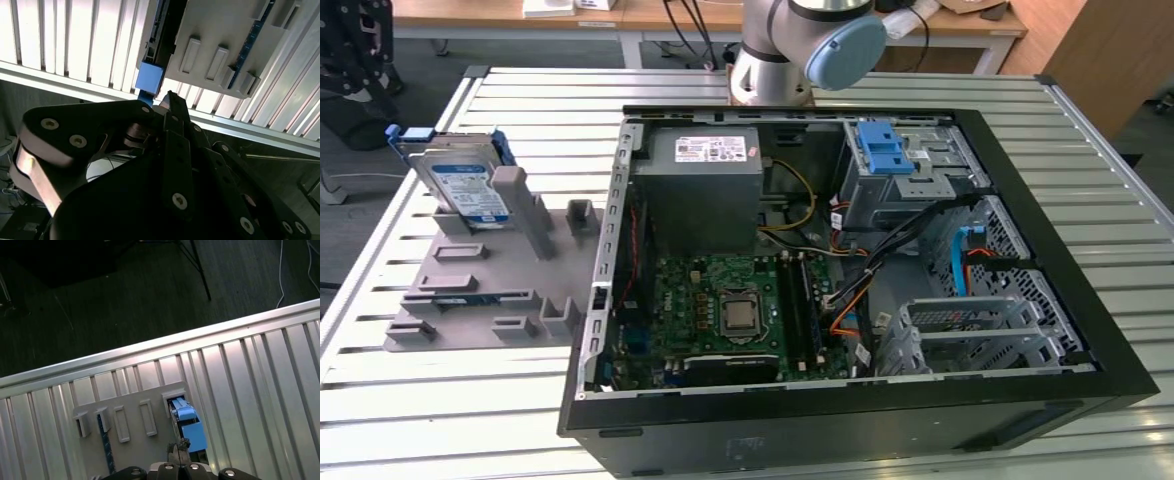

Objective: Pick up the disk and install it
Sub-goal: 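Pick up the disk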

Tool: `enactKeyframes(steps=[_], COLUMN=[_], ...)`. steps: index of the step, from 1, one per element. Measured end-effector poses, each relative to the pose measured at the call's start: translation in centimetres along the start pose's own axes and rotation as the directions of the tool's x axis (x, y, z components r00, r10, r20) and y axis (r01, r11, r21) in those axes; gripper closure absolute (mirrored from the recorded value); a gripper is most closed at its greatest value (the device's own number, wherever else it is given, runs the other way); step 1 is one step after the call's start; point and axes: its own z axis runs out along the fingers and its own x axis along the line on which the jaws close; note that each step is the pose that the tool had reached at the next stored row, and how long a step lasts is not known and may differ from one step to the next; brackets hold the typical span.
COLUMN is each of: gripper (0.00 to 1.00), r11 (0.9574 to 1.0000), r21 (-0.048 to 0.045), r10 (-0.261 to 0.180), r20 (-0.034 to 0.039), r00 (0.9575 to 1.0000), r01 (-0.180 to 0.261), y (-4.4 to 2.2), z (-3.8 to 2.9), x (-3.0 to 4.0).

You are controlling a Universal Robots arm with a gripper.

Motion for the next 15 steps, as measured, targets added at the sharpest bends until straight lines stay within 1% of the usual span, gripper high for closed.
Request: enactKeyframes(steps=[9,15], gripper=[0.89,0.89], r11=[0.9998,0.9982], r21=[-0.0004,-0.0010], r10=[-0.022,-0.059], r20=[-0.0004,-0.0012], r00=[0.9998,0.9982], r01=[0.022,0.059], y=[0.00,0.00], z=[0.00,0.00], x=[0.00,0.00])
